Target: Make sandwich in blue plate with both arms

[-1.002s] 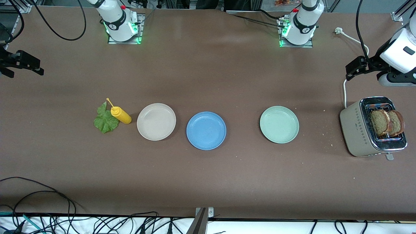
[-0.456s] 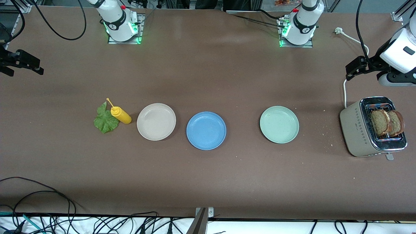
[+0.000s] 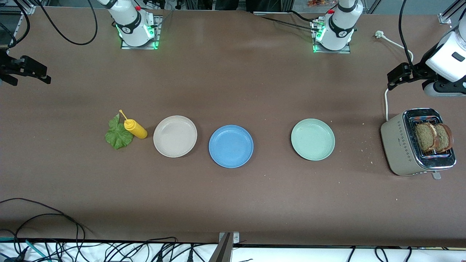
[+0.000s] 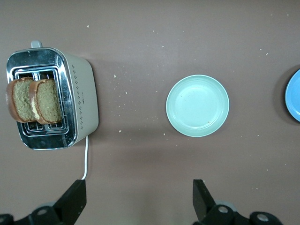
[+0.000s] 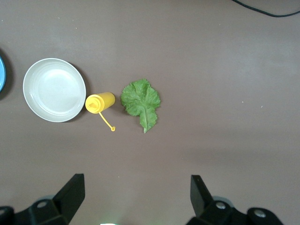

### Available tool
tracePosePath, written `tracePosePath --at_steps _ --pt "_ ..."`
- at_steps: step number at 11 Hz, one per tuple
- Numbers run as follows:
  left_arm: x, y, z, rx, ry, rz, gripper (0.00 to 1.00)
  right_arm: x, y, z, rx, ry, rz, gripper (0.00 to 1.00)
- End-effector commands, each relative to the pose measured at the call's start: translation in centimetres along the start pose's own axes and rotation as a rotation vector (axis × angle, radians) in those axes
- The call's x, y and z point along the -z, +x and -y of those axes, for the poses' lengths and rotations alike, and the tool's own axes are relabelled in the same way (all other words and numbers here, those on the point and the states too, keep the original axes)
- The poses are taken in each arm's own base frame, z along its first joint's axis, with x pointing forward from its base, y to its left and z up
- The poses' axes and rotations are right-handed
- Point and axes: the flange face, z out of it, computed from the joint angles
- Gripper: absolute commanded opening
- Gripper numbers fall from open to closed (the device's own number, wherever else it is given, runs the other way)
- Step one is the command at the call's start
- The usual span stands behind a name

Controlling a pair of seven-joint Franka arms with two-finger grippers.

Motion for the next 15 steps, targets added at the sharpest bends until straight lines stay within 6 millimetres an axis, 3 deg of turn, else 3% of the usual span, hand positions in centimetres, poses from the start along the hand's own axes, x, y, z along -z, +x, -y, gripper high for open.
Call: tracePosePath --at_steps 1,15 --pt "0.61 -0.05 0.15 -0.020 -0.013 0.005 1.00 0.69 -0.28 0.24 -0.011 0.011 -0.009 1.00" --pt "0.31 -0.42 0.78 -0.010 -0.025 0.044 1.00 0.67 -0.32 0.24 -0.012 0.011 -0.006 1.00"
